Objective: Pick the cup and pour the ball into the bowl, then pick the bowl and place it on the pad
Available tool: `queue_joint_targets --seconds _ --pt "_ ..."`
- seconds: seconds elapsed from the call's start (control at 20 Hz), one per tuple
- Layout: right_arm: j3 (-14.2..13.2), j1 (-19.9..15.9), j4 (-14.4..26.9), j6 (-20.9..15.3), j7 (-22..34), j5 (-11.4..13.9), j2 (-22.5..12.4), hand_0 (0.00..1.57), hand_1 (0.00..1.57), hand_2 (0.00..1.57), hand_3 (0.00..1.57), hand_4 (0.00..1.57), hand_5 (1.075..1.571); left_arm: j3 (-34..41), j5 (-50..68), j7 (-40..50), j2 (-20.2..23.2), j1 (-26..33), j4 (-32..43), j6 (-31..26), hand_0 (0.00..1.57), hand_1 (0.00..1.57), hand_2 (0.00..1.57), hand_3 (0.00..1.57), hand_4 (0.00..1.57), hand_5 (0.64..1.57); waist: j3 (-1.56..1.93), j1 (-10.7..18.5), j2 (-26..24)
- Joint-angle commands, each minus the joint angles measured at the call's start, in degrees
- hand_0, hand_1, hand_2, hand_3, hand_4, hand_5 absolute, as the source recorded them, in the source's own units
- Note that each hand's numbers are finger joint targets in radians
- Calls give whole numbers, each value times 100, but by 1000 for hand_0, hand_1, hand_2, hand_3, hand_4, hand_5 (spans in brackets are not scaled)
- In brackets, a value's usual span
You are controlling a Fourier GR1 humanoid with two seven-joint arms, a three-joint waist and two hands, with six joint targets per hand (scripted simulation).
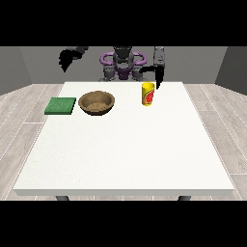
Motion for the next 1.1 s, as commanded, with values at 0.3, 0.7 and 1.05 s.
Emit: queue_joint_targets --seconds 0.3,0.7,1.05 --pt "-458 12 1210 610 -594 -235 -313 0 0 0 0 670 1560 409 37 -826 132 -756 2153 -271 0 0 0 0 138 1433 2 -28 -406" --pt "-454 -49 950 705 -255 -346 -456 0 0 0 0 671 1562 916 145 -2104 143 -1228 3905 -161 0 0 0 0 253 1445 -1 -313 -287" --pt "-726 -250 999 1054 -338 -711 -740 0 0 0 140 647 1569 874 -507 -2746 269 -1348 4491 900 1226 1226 1571 1571 1336 1481 0 -624 55"
